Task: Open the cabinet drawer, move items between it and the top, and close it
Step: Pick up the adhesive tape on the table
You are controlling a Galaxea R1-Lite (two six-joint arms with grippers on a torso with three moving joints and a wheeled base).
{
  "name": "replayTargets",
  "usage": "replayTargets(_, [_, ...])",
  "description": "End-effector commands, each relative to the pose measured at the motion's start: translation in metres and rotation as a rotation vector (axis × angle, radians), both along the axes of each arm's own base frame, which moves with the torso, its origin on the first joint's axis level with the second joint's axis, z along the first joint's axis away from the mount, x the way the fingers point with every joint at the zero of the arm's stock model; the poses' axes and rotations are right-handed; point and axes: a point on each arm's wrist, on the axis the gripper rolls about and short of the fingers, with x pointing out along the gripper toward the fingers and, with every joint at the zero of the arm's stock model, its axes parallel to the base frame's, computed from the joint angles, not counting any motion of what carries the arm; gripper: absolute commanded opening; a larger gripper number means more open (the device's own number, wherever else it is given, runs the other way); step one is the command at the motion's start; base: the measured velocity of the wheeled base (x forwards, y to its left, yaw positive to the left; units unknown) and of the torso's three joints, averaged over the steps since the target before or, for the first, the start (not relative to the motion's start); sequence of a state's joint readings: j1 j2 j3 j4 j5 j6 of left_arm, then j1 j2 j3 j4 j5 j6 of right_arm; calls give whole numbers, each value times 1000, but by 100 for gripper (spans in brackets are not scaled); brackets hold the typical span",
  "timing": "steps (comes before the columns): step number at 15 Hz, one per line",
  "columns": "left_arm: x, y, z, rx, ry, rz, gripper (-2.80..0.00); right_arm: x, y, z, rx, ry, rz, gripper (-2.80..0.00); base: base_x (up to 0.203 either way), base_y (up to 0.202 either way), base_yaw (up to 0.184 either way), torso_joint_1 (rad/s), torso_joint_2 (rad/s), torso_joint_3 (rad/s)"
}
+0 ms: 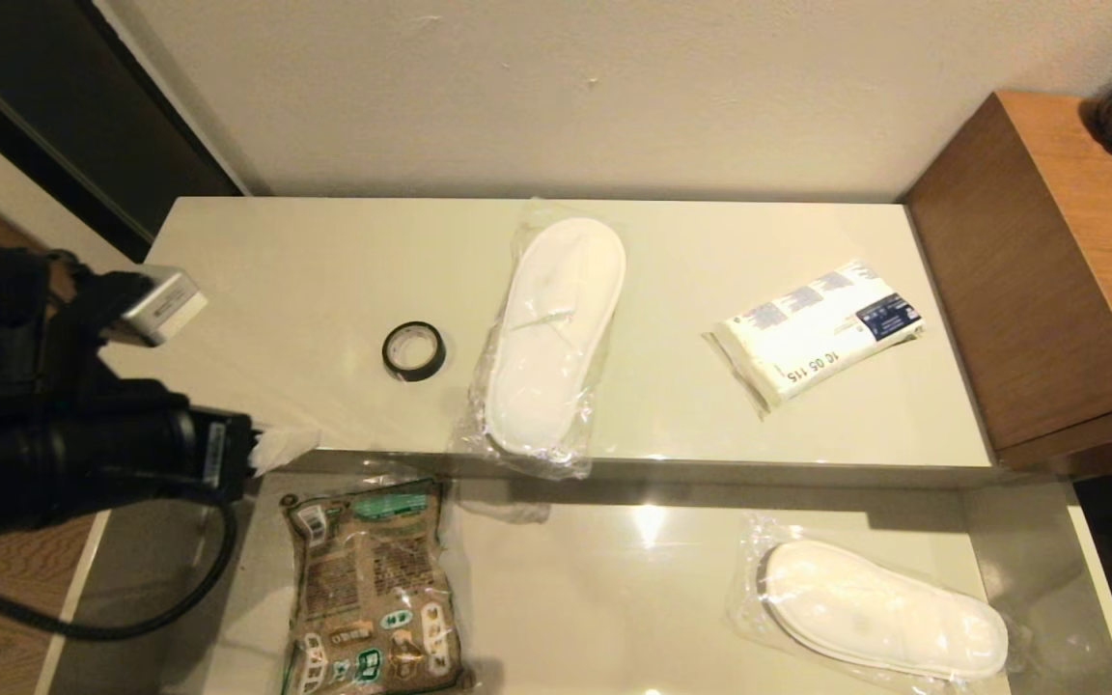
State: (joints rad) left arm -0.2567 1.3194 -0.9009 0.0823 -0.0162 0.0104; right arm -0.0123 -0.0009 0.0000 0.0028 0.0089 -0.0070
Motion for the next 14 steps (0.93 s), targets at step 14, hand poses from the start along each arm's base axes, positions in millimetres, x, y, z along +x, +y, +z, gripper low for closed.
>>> replayTargets(14, [136,-80,-36,154,50,-20,0,0,0,0,1,1,0,-280,0,0,0,0,0,0])
